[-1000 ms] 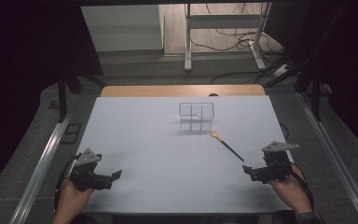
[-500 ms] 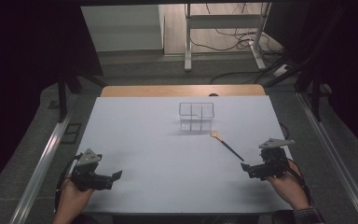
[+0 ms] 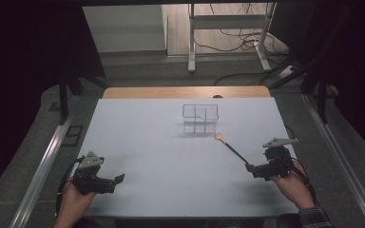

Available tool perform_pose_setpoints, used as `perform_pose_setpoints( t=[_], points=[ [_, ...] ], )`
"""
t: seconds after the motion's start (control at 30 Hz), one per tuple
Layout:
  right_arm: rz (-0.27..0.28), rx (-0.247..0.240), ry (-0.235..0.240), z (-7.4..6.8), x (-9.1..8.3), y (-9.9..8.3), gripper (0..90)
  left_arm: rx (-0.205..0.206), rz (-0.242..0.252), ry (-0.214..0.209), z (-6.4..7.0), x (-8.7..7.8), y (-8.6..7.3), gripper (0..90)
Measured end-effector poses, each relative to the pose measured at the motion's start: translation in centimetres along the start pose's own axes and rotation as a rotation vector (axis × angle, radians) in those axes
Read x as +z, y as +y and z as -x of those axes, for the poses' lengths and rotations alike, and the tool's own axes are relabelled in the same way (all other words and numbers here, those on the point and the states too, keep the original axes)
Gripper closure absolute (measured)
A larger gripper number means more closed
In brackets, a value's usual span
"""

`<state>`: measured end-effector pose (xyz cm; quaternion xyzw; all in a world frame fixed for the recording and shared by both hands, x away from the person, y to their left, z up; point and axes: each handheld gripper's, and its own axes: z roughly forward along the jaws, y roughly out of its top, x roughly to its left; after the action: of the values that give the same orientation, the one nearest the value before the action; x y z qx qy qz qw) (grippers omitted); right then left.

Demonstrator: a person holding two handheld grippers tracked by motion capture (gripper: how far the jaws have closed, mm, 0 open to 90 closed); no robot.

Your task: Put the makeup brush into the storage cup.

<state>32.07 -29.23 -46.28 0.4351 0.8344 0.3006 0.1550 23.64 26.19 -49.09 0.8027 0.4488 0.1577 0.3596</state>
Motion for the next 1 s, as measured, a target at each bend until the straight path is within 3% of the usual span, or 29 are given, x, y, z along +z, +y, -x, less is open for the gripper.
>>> perform_pose_setpoints(
  t=[1.0],
  points=[
    [-0.101,-0.03,-0.03,1.1,1.1,3.1,0.0,0.014,-0.024,0.004,0.1,0.3,0.0,0.0]
  ],
)
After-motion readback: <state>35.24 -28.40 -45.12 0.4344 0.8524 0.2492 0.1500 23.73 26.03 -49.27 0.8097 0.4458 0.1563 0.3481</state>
